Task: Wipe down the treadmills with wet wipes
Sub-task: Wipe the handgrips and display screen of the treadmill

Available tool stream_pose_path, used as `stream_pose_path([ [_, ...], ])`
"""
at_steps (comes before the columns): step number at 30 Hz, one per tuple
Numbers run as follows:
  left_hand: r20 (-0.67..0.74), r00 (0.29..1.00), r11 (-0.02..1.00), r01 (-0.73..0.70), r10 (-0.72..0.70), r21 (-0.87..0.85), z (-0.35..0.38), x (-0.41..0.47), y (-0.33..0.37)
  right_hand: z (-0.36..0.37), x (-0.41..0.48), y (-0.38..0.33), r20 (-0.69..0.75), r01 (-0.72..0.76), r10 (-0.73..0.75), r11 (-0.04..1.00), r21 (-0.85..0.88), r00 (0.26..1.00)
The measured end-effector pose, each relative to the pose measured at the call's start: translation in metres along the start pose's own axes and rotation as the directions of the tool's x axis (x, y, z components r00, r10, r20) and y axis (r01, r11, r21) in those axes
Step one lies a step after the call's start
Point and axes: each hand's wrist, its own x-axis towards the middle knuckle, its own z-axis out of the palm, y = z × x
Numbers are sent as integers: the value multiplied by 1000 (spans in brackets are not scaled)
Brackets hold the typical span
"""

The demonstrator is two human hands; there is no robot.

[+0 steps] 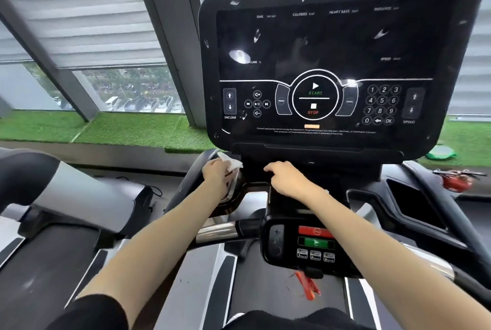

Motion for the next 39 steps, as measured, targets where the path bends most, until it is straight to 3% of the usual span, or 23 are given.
stream_pose_path([
  [4,-113,993,999,-27,24,-21,-16,2,11,-1,0,-18,-198,183,-188,982,-42,962],
  [6,-235,949,976,-186,208,115,-17,2,20,-1,2,-31,-346,290,-321,947,-140,882],
  [7,-238,906,920,-284,350,272,-17,0,26,-1,4,-36,-405,331,-382,924,-193,831],
  [9,-96,791,699,-469,604,539,-16,0,34,-4,12,-44,-469,369,-453,891,-264,758],
  [12,258,634,302,-635,729,711,-12,6,23,-8,20,-52,-383,342,-440,891,-299,812],
  [15,351,589,180,-658,728,732,-11,13,8,-3,23,-50,-319,315,-405,901,-298,857],
  [19,506,429,-23,-745,748,666,-23,30,27,6,28,-44,-387,337,-433,895,-292,814],
  [20,477,425,-13,-736,770,677,-24,36,33,5,31,-45,-412,325,-420,903,-282,808],
  [23,287,479,164,-700,829,696,-21,39,40,7,39,-48,-504,297,-415,907,-299,757],
  [27,540,379,-63,-774,751,630,-21,32,17,14,39,-53,-503,288,-455,880,-377,734],
  [28,544,379,-62,-777,748,626,-25,34,21,15,38,-52,-505,280,-466,872,-402,727],
  [32,235,520,231,-679,821,697,-35,49,58,14,40,-56,-512,242,-452,872,-426,730],
  [33,255,508,203,-682,823,703,-36,50,59,14,40,-57,-514,232,-440,878,-419,736],
  [36,561,425,-73,-748,711,659,-41,43,36,15,42,-58,-546,209,-426,886,-414,722],
  [37,606,405,-121,-757,685,642,-45,44,33,15,42,-58,-551,201,-418,889,-410,722],
  [39,544,434,-43,-753,718,657,-46,52,42,16,44,-58,-563,193,-413,892,-409,716],
])
